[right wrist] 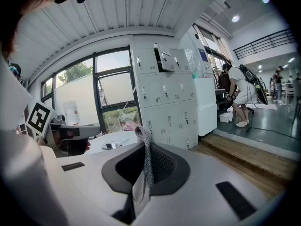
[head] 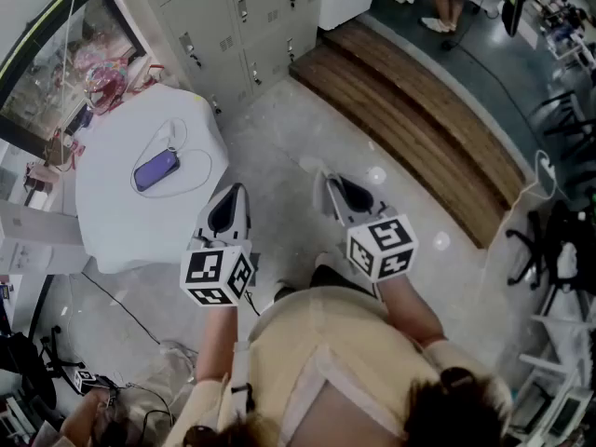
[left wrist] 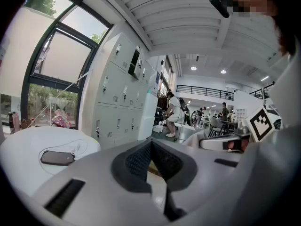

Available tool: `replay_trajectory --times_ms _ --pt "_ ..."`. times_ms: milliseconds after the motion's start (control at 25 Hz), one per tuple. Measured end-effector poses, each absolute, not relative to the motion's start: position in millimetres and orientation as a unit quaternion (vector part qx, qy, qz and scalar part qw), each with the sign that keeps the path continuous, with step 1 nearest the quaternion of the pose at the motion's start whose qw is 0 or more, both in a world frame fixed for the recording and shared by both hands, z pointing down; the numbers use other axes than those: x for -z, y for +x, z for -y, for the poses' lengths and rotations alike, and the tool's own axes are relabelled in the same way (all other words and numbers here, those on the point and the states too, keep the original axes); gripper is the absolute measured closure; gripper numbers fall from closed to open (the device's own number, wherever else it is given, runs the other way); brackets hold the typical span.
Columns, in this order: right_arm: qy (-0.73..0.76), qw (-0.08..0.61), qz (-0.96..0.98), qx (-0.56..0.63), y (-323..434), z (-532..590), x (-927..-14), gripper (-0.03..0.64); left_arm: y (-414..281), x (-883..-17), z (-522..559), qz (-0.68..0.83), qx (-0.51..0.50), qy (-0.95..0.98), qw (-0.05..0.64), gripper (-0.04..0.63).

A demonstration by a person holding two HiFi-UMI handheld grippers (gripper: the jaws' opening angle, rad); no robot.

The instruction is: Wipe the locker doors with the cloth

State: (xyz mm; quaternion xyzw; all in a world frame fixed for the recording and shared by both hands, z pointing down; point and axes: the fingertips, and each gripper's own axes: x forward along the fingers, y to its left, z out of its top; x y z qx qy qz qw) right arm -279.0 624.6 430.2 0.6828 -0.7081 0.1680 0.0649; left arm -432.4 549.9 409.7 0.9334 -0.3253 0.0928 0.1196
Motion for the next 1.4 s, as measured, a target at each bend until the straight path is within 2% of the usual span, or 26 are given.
replay_trajectory --times_ms 880,1400 --pt "0.668 0.055 0.72 -0.181 -176.8 -618.0 -443.4 0.6 -311.5 -420.2 -553.2 0.324 -0.095 0.933 0.128 0.603" --pt "0.658 0.059 0.726 -0.19 -158.8 -572.7 -455.0 0.6 -287.0 -431.2 -509.7 0.327 -0.111 0.93 0.128 0.603"
